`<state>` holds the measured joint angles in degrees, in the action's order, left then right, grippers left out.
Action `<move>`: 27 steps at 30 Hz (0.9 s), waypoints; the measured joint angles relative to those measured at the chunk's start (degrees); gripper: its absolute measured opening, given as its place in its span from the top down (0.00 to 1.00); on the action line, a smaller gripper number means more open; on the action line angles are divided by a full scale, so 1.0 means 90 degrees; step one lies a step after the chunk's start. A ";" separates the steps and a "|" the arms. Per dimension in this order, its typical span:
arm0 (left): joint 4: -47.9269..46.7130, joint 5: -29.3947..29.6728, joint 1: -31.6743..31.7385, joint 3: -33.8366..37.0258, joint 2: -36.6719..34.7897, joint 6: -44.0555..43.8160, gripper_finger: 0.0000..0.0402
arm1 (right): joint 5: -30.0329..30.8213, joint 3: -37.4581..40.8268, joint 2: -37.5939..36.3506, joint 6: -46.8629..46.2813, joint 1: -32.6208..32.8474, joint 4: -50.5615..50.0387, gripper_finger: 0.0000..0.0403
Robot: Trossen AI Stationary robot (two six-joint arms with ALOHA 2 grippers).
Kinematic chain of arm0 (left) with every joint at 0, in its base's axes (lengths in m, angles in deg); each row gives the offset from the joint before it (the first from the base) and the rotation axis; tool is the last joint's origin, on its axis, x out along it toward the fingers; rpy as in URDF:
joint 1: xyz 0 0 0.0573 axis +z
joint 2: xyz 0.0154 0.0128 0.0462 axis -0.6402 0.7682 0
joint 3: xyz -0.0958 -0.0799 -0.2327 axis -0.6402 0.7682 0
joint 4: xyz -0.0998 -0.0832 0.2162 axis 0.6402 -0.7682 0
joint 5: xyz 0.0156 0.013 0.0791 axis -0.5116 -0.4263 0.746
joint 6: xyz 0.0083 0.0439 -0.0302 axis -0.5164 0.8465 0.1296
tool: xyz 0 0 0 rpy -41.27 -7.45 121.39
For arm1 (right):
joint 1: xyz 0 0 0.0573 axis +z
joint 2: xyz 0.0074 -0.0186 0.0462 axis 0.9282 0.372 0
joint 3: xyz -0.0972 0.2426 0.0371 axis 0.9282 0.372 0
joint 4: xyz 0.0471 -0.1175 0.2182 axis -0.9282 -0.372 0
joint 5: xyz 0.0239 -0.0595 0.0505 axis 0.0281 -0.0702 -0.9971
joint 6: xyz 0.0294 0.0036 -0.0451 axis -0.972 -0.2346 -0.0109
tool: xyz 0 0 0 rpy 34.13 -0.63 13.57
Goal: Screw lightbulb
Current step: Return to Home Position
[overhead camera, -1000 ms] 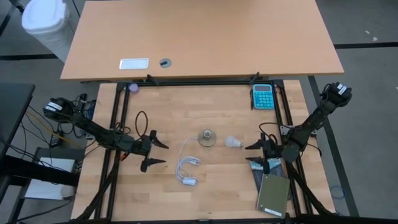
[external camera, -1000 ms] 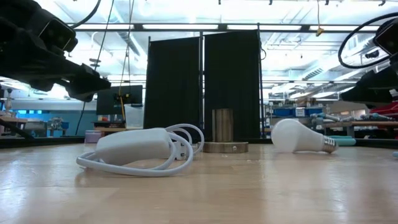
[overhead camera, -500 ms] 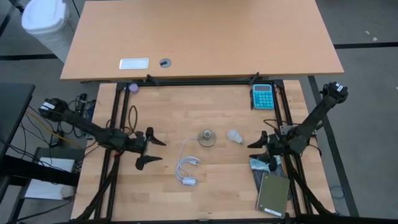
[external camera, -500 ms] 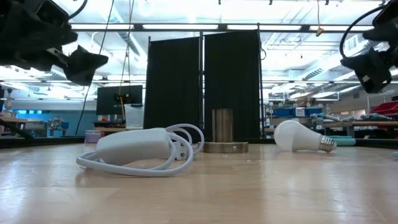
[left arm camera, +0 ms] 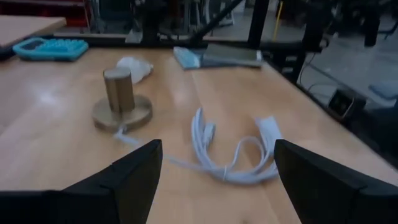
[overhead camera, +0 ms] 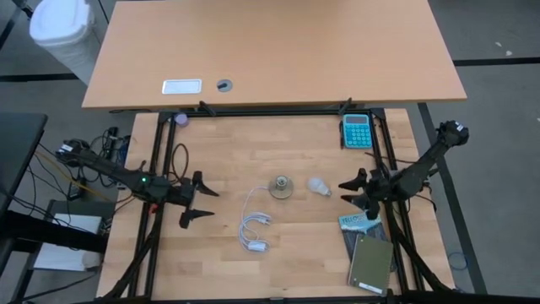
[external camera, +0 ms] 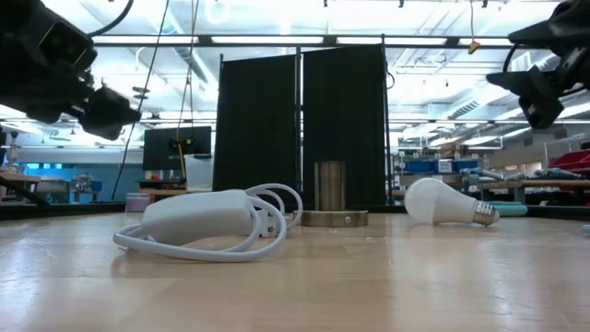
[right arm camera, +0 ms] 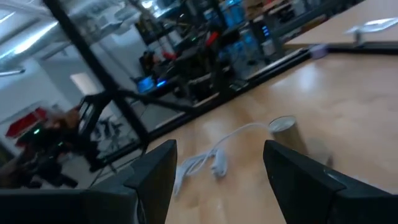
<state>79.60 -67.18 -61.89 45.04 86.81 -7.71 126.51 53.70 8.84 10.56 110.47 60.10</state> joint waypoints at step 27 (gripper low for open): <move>-0.1353 -0.0032 0.0002 0.0000 -0.2042 0.0000 0.22 | 0.0000 0.0015 -0.1413 0.0093 -0.4608 -0.1583 0.40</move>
<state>67.43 -67.47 -61.87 45.04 68.44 -7.71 126.51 53.84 -3.88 11.40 69.00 45.85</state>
